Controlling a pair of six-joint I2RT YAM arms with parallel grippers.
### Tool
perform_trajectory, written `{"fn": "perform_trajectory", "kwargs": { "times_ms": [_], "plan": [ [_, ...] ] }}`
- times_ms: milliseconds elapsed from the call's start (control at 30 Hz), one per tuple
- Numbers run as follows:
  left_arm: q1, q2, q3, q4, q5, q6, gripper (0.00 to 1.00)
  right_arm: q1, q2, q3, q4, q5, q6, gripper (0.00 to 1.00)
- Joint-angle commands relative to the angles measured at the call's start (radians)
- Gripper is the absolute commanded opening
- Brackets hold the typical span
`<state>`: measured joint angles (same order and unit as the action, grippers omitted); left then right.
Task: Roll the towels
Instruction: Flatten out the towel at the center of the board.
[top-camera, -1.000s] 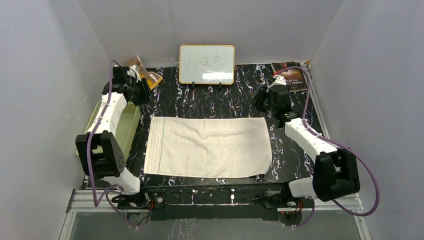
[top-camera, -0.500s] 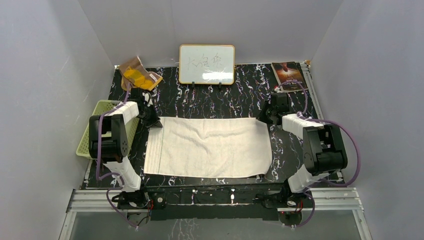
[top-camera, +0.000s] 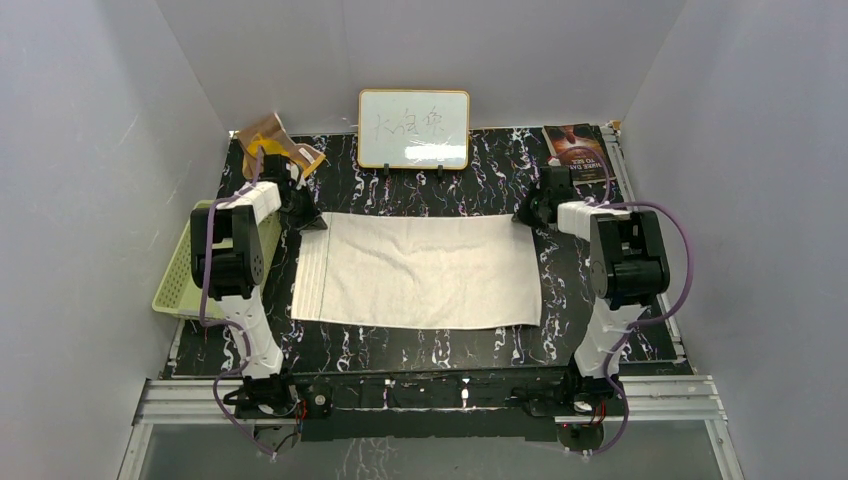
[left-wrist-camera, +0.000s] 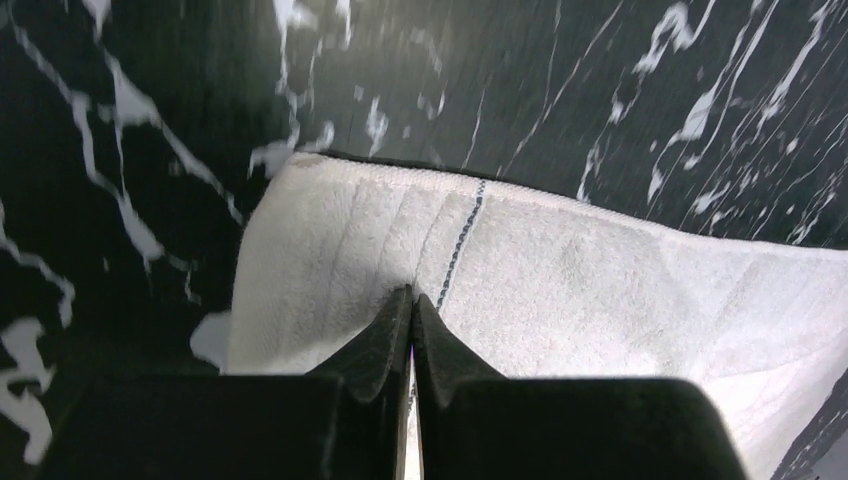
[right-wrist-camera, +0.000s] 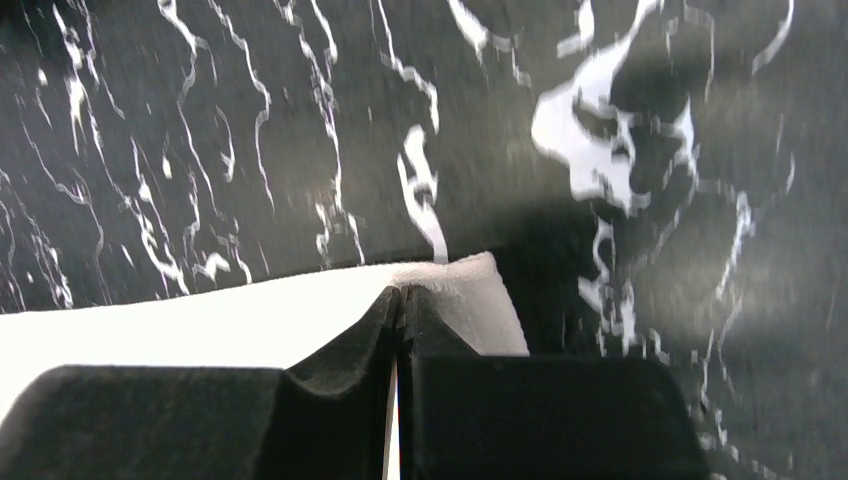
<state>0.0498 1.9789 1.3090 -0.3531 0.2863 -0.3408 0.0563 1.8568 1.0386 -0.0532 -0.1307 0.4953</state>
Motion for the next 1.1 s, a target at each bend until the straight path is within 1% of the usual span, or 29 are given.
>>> {"fn": "perform_trajectory", "kwargs": {
  "times_ms": [0, 67, 200, 233, 267, 300, 367, 400, 433, 467, 500, 600, 733, 867, 1067],
  "plan": [
    [0.008, 0.105, 0.112, -0.061, -0.031, 0.037, 0.0, -0.019, 0.105, 0.115, -0.036, 0.05, -0.019, 0.0],
    [0.01, 0.121, 0.162, -0.078, -0.035, 0.045, 0.0, -0.019, 0.128, 0.165, -0.052, 0.049, -0.021, 0.0],
    [0.017, 0.118, 0.216, -0.086, -0.019, 0.058, 0.0, -0.025, 0.131, 0.207, -0.056, 0.039, -0.021, 0.0],
    [0.019, 0.111, 0.228, -0.088, -0.004, 0.065, 0.03, -0.029, 0.125, 0.22, -0.051, 0.024, -0.021, 0.0],
    [0.021, 0.101, 0.249, -0.095, 0.014, 0.076, 0.11, -0.032, 0.11, 0.23, -0.045, 0.003, -0.023, 0.0],
    [0.023, 0.087, 0.265, -0.103, 0.02, 0.086, 0.2, -0.034, 0.093, 0.239, -0.038, -0.015, -0.028, 0.08],
    [0.027, 0.045, 0.286, -0.11, 0.004, 0.108, 0.44, -0.035, 0.048, 0.257, -0.019, -0.026, -0.04, 0.25],
    [0.031, 0.024, 0.291, -0.112, -0.021, 0.12, 0.51, -0.035, 0.025, 0.259, -0.003, -0.017, -0.041, 0.31],
    [0.035, 0.007, 0.298, -0.118, -0.041, 0.135, 0.55, -0.036, 0.007, 0.265, -0.003, -0.002, -0.044, 0.35],
    [0.041, -0.007, 0.303, -0.124, -0.054, 0.15, 0.56, -0.036, -0.004, 0.274, -0.017, 0.016, -0.048, 0.37],
    [0.049, -0.011, 0.304, -0.127, -0.065, 0.167, 0.55, -0.036, -0.009, 0.287, -0.032, 0.028, -0.056, 0.38],
    [0.071, 0.003, 0.302, -0.135, -0.09, 0.199, 0.5, -0.036, -0.008, 0.303, -0.071, 0.051, -0.073, 0.39],
    [0.076, 0.045, 0.308, -0.124, -0.105, 0.229, 0.49, -0.036, -0.008, 0.281, -0.076, 0.036, -0.068, 0.4],
    [0.076, 0.084, 0.298, -0.085, -0.088, 0.235, 0.49, -0.036, -0.017, 0.26, -0.076, 0.006, -0.058, 0.4],
    [0.071, 0.105, 0.243, -0.006, -0.048, 0.249, 0.53, -0.036, -0.04, 0.233, -0.076, 0.003, -0.063, 0.41]
  ]
}}
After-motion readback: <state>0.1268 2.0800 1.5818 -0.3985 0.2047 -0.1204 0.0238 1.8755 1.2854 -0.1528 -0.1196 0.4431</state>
